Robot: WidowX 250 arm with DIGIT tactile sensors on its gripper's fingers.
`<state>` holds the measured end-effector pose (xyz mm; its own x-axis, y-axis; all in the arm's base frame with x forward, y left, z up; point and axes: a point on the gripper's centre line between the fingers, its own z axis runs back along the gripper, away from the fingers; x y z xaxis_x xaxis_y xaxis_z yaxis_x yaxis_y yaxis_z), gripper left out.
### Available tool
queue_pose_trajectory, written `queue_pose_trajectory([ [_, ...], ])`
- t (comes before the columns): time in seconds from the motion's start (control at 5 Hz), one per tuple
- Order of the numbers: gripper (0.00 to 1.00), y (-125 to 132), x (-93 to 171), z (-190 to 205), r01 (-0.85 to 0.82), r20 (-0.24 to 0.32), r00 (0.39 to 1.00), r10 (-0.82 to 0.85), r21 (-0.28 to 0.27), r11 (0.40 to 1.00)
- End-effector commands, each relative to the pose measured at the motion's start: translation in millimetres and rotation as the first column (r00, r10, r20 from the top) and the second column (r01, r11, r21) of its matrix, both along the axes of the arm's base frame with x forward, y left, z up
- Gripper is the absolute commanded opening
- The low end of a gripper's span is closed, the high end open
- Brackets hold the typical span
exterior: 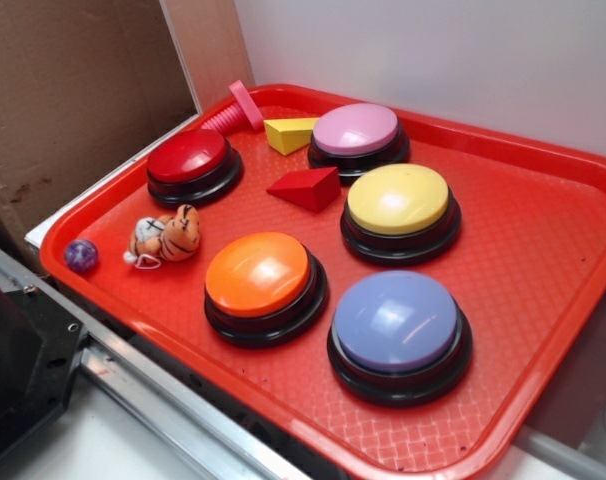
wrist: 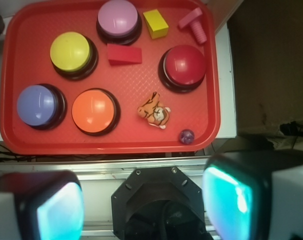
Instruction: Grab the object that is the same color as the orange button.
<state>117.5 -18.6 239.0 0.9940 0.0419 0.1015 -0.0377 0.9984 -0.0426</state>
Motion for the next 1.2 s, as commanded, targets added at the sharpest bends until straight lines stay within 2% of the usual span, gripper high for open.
queue_pose_trajectory([
  [0.0,1.0,10,28,-42,-0.46,0.052,0.884,0.465,-0.093,0.883],
  [0.2,1.0,14,49,-85,-0.67,-0.023,0.741,0.671,-0.097,0.736],
  [0.4,1.0,17,60,-115,-0.771,-0.047,0.634,0.772,-0.113,0.626],
  [0.6,1.0,21,74,-161,-0.895,-0.068,0.444,0.893,-0.074,0.44],
  [0.8,1.0,20,79,-192,-0.935,-0.046,0.355,0.934,-0.043,0.353],
  [1.0,1.0,23,78,-218,-0.95,-0.028,0.313,0.949,-0.009,0.312],
])
